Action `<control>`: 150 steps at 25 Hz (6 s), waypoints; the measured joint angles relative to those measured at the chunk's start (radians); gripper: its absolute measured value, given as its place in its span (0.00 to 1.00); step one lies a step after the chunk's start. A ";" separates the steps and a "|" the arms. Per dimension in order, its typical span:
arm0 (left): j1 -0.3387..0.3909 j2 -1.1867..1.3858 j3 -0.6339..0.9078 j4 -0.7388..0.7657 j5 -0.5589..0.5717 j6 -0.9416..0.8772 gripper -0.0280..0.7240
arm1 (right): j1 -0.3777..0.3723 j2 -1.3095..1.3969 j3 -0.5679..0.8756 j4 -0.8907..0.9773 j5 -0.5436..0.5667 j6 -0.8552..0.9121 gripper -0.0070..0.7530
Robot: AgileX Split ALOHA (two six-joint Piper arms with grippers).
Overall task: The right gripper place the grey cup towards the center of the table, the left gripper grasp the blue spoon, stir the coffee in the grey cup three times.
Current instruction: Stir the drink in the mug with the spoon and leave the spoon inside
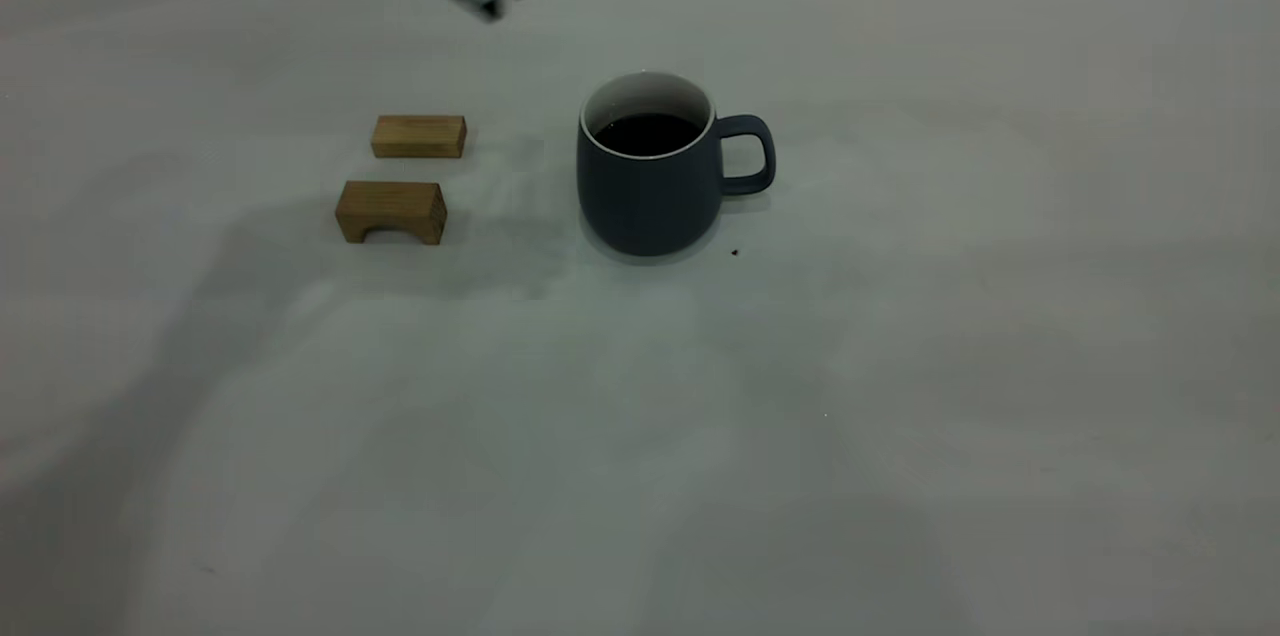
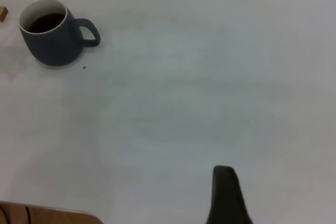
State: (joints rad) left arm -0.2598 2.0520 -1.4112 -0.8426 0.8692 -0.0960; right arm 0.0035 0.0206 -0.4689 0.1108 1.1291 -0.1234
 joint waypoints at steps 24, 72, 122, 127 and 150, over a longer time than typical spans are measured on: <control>-0.044 0.014 0.000 -0.547 0.081 -1.040 0.22 | 0.000 -0.001 0.000 0.000 0.000 0.000 0.74; -0.034 0.468 -0.165 -0.888 -0.062 -0.656 0.22 | 0.000 -0.002 0.000 0.000 0.000 0.000 0.74; 0.045 0.505 -0.172 -0.751 0.043 -0.668 0.22 | 0.000 -0.002 0.000 0.000 0.000 0.002 0.74; 0.036 0.505 -0.172 -0.864 0.000 -0.668 0.22 | 0.000 -0.002 0.000 0.000 0.000 0.002 0.74; 0.005 0.535 -0.173 -0.728 0.107 -0.669 0.22 | 0.000 -0.002 0.000 0.000 0.000 0.002 0.74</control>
State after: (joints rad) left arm -0.2543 2.5869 -1.5838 -1.5710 0.9763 -0.7655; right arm 0.0035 0.0188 -0.4689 0.1108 1.1291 -0.1209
